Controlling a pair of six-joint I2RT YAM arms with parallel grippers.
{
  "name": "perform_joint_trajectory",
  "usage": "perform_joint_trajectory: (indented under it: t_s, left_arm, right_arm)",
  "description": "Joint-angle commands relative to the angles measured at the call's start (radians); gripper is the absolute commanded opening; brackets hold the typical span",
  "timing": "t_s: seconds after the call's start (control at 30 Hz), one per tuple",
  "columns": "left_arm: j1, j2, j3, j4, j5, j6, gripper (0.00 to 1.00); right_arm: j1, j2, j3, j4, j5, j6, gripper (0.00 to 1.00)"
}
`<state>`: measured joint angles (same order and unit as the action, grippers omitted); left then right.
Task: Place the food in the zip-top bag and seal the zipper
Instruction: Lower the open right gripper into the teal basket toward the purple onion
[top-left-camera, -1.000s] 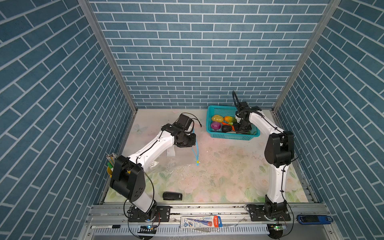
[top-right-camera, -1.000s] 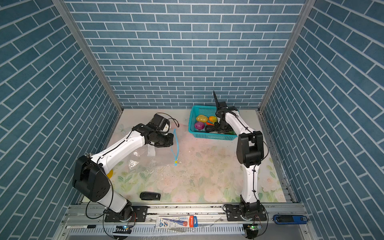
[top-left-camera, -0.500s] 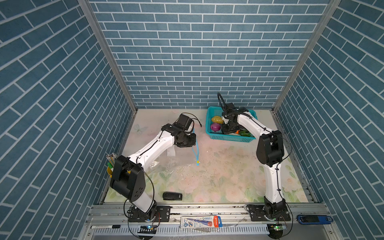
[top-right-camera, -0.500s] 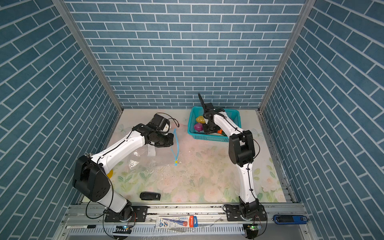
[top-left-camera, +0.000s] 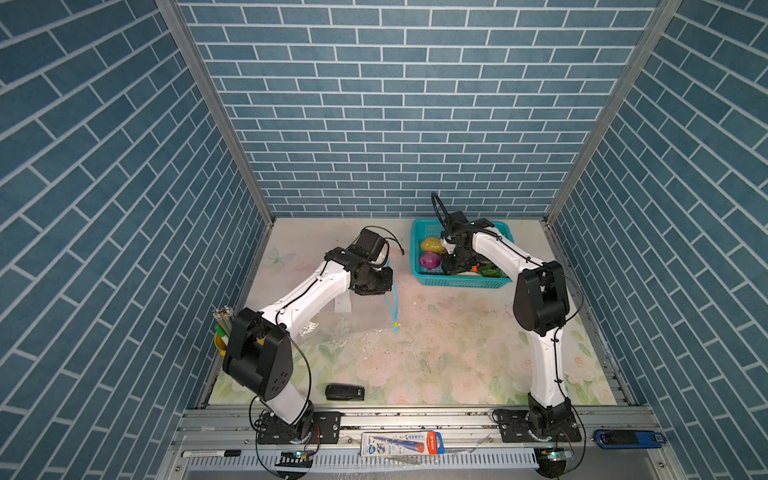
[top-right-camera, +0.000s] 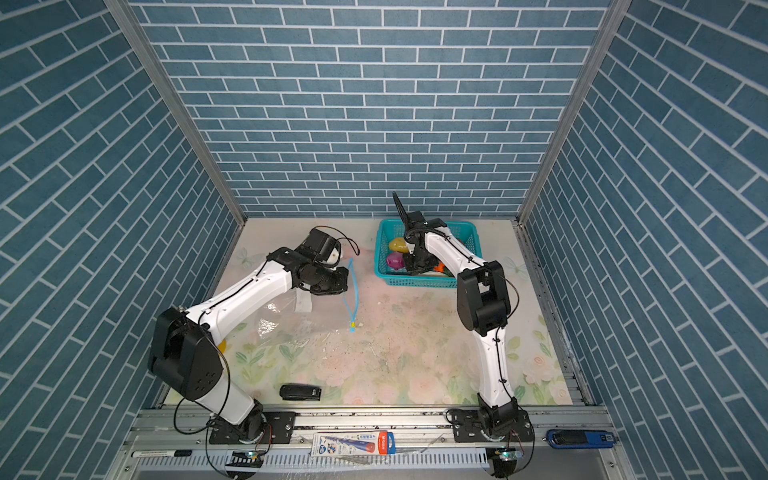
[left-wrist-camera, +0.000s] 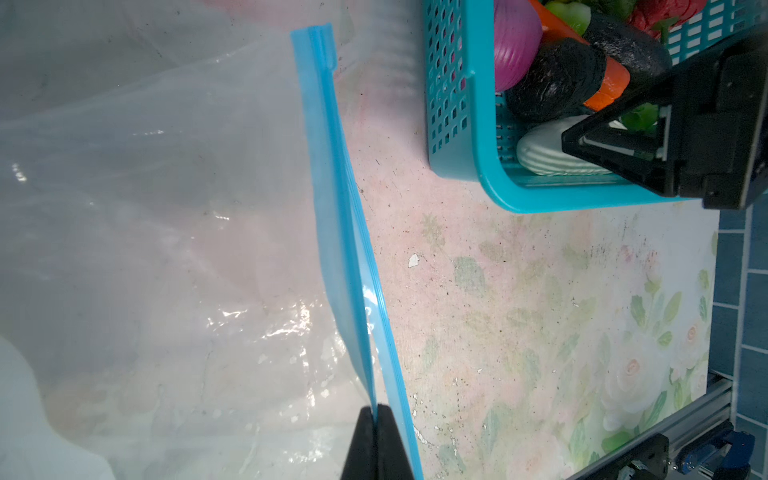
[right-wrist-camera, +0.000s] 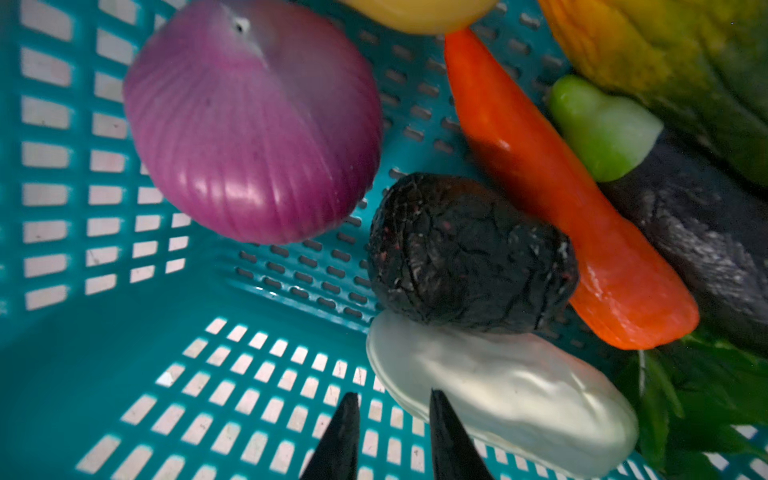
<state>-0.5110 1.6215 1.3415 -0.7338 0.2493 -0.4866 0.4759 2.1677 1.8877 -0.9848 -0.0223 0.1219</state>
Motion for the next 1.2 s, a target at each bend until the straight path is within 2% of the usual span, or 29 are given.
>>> perform_joint_trajectory:
  t_s: [0.0,0.2,0.37,0.57,0.67,0.73,0.9,1.0,1.17]
  left_arm:
    - [-0.006,0.005,0.009,0.003,0.004,-0.004,0.00]
    - [-0.008,0.008,0.010,0.009,0.007,-0.007,0.00]
    - [-0.015,0.014,0.010,0.017,0.013,-0.009,0.00]
    - [-0.018,0.017,0.001,0.027,0.016,-0.016,0.00]
    - [-0.020,0.017,0.001,0.027,0.017,-0.017,0.00]
    - [-0.022,0.017,0.002,0.025,0.019,-0.016,0.00]
    - [-0.022,0.011,0.007,0.022,0.019,-0.011,0.00]
    - [-0.021,0.014,0.009,0.019,0.022,-0.010,0.00]
    - [-0.021,0.012,0.019,0.014,0.024,-0.008,0.00]
  right_arm:
    - [0.015,-0.061,-0.051,-0.016,-0.010,-0.022,0.31]
    - [0.018,-0.101,-0.082,-0.010,-0.022,-0.019,0.32]
    - [0.013,-0.128,-0.050,0.002,-0.032,-0.019,0.39]
    - [0.012,-0.128,-0.040,0.122,-0.130,0.175,0.44]
    - [0.015,-0.118,-0.033,0.186,-0.119,0.289,0.46]
    - [0.015,-0.108,-0.030,0.217,-0.108,0.323,0.51]
    - [0.020,-0.059,0.027,0.203,-0.091,0.285,0.57]
    - [0.021,-0.021,0.075,0.179,-0.094,0.254,0.68]
    - [0.029,0.015,0.111,0.167,-0.104,0.236,0.66]
